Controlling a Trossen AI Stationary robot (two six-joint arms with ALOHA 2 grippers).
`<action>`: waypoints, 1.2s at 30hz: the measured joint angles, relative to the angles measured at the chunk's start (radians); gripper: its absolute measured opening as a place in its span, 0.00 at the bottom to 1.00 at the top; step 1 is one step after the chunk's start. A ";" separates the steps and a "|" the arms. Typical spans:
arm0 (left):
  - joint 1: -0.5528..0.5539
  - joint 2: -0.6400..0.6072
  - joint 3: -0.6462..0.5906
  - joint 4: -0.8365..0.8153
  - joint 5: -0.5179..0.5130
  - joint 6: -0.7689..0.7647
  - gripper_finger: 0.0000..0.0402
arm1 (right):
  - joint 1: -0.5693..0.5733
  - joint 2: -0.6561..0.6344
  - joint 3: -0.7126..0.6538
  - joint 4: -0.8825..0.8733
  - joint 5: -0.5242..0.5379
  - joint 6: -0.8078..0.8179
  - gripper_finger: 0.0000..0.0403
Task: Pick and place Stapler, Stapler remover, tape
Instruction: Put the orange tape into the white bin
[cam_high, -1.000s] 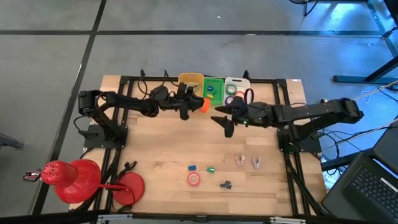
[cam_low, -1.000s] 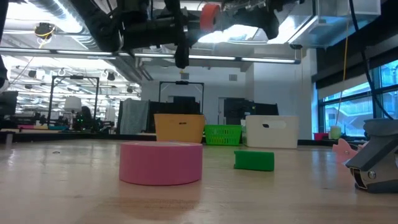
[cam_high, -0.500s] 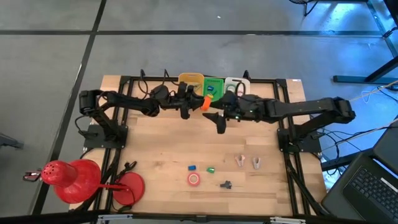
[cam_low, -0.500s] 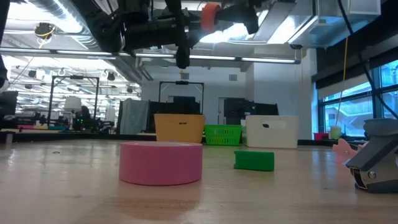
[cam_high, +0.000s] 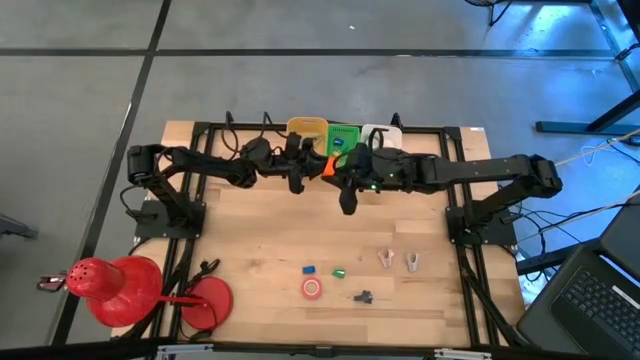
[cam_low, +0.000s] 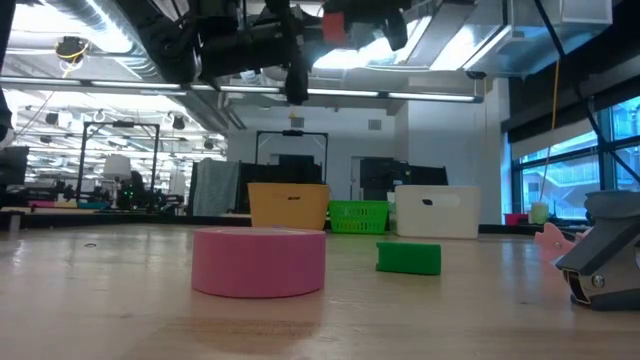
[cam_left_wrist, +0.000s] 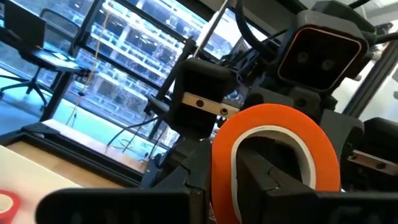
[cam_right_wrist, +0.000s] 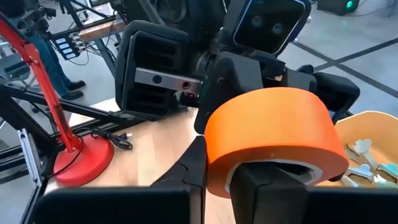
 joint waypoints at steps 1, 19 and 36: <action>0.000 0.000 0.000 -0.001 0.004 0.000 0.09 | 0.000 0.000 0.000 -0.002 0.000 0.000 0.09; 0.009 0.002 -0.004 -0.142 0.019 -0.051 0.66 | -0.131 -0.285 -0.017 -0.891 0.212 0.184 0.09; 0.022 0.002 -0.004 -0.123 0.017 -0.071 0.70 | -0.586 0.011 -0.086 -0.762 -0.322 -0.189 0.09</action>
